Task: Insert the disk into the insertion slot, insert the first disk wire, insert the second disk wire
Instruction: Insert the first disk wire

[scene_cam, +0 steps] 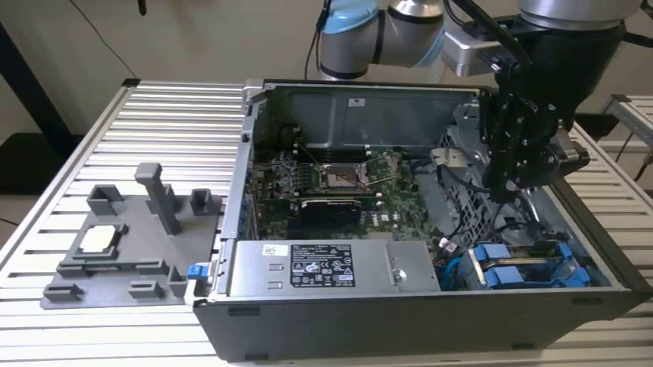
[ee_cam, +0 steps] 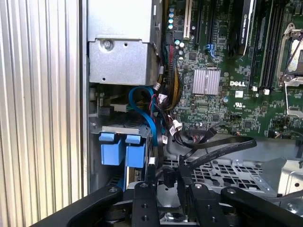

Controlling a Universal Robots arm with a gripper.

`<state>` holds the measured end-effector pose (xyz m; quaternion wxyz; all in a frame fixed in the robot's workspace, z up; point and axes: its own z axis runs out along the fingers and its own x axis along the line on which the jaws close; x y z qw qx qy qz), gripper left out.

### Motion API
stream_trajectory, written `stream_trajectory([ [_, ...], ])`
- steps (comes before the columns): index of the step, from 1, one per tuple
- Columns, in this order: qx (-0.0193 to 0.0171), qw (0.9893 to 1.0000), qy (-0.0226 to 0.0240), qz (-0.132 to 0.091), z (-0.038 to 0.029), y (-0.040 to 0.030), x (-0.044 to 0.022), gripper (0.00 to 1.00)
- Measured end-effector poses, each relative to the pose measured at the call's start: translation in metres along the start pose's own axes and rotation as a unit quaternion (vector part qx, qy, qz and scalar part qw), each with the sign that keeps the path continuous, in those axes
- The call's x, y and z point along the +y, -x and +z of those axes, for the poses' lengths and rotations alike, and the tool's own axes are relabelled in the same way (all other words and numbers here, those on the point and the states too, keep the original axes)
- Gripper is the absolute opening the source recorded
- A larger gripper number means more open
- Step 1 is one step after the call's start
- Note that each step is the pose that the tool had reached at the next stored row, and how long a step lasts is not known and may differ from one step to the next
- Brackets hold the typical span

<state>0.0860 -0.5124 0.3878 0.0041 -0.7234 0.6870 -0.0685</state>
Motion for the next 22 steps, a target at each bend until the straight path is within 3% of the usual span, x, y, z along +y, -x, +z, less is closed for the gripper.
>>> stream_trajectory([
  [6,0.0002,1.0000,0.0000,0.000,0.0000,0.0000,0.0000,0.24],
  [7,0.0002,1.0000,0.0000,0.000,0.0001,0.0000,0.0000,0.18],
  [22,0.0009,1.0000,0.0000,0.000,0.0000,0.0000,0.0000,0.16],
])
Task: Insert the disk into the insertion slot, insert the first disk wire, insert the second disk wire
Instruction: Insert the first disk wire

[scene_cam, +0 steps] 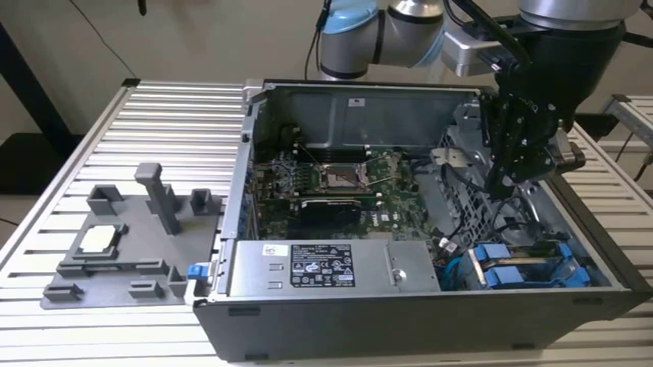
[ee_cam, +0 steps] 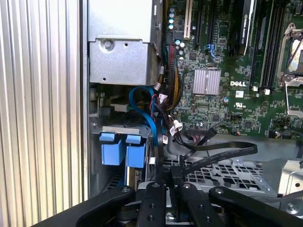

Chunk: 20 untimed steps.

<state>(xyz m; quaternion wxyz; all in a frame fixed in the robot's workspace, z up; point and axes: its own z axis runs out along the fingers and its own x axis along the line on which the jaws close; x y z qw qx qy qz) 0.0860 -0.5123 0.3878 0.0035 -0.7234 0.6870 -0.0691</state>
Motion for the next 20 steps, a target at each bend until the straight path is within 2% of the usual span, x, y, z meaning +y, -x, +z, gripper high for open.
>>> stream_trajectory([
  [3,0.0001,1.0000,0.0000,0.000,0.0000,0.0000,0.0000,0.18],
  [4,0.0002,1.0000,0.0000,0.000,-0.0001,0.0001,0.0005,0.24],
  [6,0.0005,1.0000,-0.0001,0.000,-0.0006,0.0007,0.0045,0.24],
  [8,0.0025,1.0000,-0.0002,0.000,-0.0010,0.0020,0.0077,0.24],
  [9,0.0048,1.0000,-0.0006,0.000,-0.0011,0.0024,0.0089,0.24],
  [14,0.0280,0.9996,-0.0042,-0.003,0.0005,0.0037,0.0100,0.24],
  [15,0.0303,0.9995,-0.0051,-0.003,0.0015,0.0039,0.0102,0.24],
  [20,0.0299,0.9995,-0.0141,-0.002,0.0056,0.0047,0.0111,0.24],
])
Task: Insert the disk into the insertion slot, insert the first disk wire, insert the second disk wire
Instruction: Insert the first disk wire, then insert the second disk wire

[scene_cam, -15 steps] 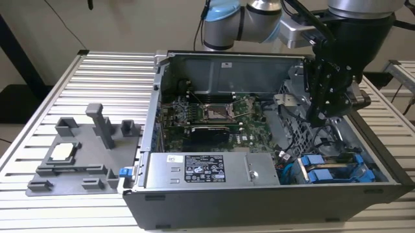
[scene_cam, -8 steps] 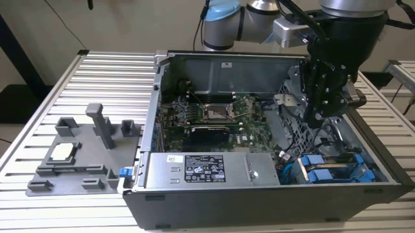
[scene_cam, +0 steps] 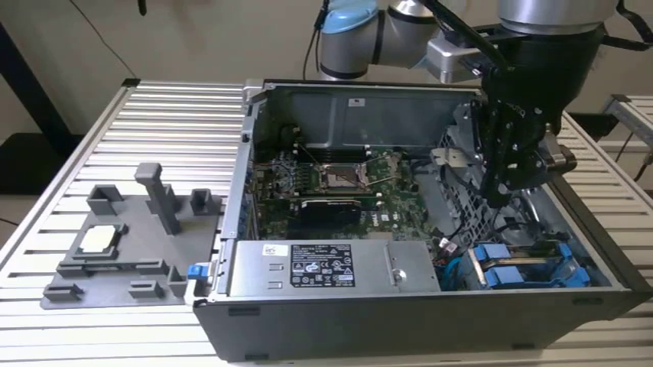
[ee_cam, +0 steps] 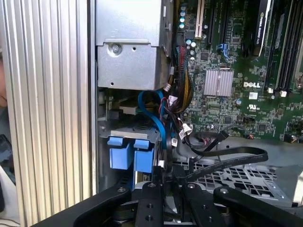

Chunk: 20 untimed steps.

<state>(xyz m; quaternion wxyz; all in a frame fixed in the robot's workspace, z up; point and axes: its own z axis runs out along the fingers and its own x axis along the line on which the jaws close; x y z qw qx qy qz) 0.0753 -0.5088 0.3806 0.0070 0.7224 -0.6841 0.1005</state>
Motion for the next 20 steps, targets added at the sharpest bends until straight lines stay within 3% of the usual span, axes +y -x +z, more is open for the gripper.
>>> stream_trajectory([
  [2,-0.0015,1.0000,-0.0012,0.000,0.0001,0.0009,0.0002,0.24],
  [3,-0.0040,1.0000,-0.0014,0.001,0.0002,0.0010,0.0004,0.24],
  [6,-0.0047,1.0000,-0.0025,0.001,0.0003,0.0027,0.0019,0.24],
  [10,-0.0121,0.9999,-0.0037,0.002,-0.0005,0.0034,0.0038,0.24],
  [20,-0.0123,0.9999,-0.0055,0.002,0.0020,0.0045,0.0046,0.24],
])
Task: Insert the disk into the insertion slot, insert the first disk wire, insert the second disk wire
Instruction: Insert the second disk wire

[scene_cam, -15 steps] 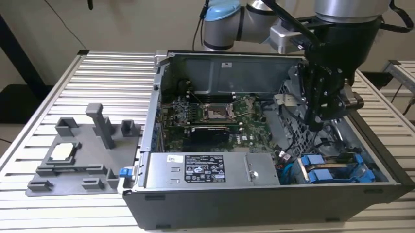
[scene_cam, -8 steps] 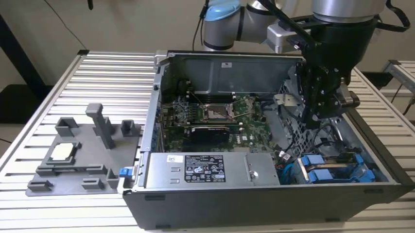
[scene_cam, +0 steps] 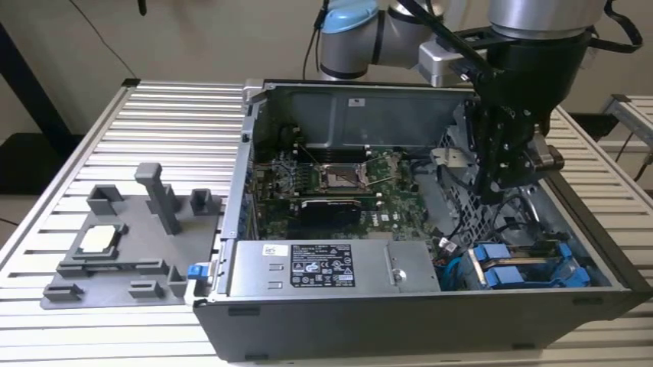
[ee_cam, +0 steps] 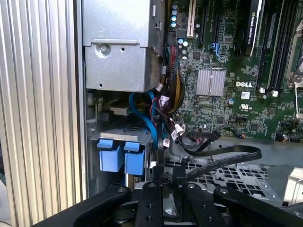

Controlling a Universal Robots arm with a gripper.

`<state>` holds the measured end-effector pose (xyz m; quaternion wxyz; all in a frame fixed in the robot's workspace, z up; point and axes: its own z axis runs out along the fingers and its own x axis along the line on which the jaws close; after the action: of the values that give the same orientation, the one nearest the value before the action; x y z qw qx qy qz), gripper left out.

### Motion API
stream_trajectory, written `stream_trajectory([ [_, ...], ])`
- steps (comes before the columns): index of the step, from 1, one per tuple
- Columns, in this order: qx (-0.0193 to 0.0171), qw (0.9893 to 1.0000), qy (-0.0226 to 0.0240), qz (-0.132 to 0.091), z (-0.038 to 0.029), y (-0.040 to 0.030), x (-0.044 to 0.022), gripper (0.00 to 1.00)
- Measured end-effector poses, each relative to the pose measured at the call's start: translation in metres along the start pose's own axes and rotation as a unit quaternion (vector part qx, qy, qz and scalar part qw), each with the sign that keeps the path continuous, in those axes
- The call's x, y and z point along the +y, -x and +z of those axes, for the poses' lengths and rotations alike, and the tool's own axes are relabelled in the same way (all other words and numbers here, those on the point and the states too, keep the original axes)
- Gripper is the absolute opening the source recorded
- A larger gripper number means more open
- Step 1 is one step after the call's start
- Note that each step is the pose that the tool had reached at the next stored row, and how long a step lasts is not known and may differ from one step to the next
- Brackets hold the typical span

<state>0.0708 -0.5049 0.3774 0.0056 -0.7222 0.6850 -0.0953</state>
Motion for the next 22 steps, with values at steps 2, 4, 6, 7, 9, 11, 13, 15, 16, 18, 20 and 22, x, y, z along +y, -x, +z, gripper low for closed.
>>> stream_trajectory([
  [2,0.0000,1.0000,0.0000,0.000,0.0000,0.0000,0.0000,0.24],
  [4,0.0000,1.0000,-0.0001,0.000,0.0000,0.0000,0.0000,0.22],
  [6,0.0000,1.0000,-0.0002,0.000,0.0001,0.0000,0.0000,0.16],
  [7,0.0000,1.0000,-0.0002,0.000,0.0000,0.0000,0.0000,0.16],
  [9,-0.0001,1.0000,-0.0002,0.000,0.0001,0.0000,0.0000,0.16],
  [11,0.0000,1.0000,-0.0003,0.000,0.0000,0.0000,0.0000,0.16],
  [13,0.0000,1.0000,-0.0003,0.000,0.0000,0.0000,0.0000,0.16],
  [15,0.0000,1.0000,-0.0004,0.000,0.0001,0.0000,0.0000,0.16],
  [16,0.0000,1.0000,-0.0004,0.000,0.0000,0.0000,0.0000,0.16],
  [18,0.0000,1.0000,-0.0004,0.000,0.0000,0.0000,0.0000,0.16],
  [20,0.0000,1.0000,-0.0005,0.000,0.0000,0.0000,0.0000,0.16],
  [22,-0.0001,1.0000,-0.0004,0.000,0.0002,-0.0008,-0.0002,0.16],
])
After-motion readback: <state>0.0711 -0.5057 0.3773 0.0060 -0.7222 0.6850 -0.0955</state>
